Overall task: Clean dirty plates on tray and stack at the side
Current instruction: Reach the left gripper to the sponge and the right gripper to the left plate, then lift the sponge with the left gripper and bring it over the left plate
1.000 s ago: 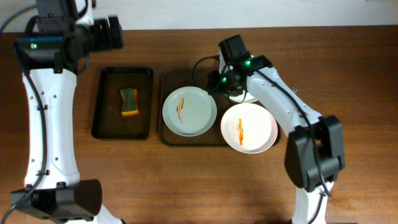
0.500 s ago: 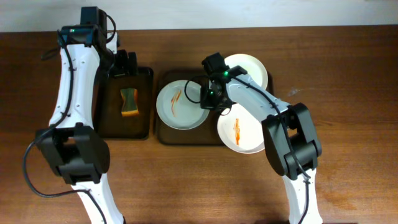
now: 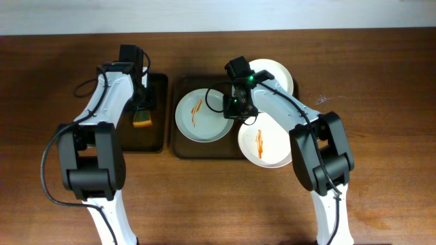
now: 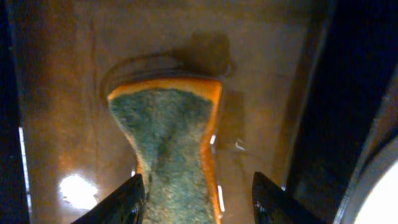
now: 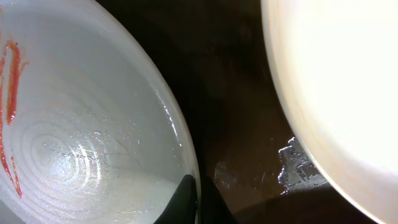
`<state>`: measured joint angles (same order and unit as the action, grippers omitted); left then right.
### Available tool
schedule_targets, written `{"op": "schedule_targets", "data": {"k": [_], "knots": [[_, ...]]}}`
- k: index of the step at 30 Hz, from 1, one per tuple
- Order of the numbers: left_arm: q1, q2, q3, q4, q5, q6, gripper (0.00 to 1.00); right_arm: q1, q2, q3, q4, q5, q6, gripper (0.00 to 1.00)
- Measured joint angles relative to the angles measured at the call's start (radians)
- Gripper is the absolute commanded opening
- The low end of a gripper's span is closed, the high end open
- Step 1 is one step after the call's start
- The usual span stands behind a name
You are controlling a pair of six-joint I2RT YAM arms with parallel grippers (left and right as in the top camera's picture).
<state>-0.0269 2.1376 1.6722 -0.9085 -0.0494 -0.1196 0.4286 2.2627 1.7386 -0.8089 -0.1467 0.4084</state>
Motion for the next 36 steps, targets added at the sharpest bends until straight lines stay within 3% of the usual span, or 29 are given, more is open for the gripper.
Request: {"op": "schedule_targets", "data": {"k": [6,9,13,18,22,36], "knots": [[0.0,0.0,-0.106,0.173,-0.051,0.019,0.43,-0.001,0.0,0.0,0.001,-0.001,-0.02,0.04],[0.001,0.0,-0.145,0.208,-0.08,0.024,0.01,-0.001,0.0,0.0,0.001,-0.001,-0.02,0.04],[0.001,0.0,-0.146,0.213,-0.082,0.026,0.0,-0.001,0.0,0.0,0.001,-0.001,-0.021,0.04],[0.001,-0.021,-0.09,0.056,0.03,0.082,0.0,-0.022,0.005,0.0,-0.013,-0.13,-0.079,0.04],[0.001,-0.114,-0.07,0.062,0.151,0.127,0.0,-0.058,0.012,0.0,-0.037,-0.203,-0.127,0.04],[0.001,-0.115,-0.069,0.082,0.193,0.128,0.0,-0.061,0.013,0.0,-0.034,-0.214,-0.159,0.04]]}}
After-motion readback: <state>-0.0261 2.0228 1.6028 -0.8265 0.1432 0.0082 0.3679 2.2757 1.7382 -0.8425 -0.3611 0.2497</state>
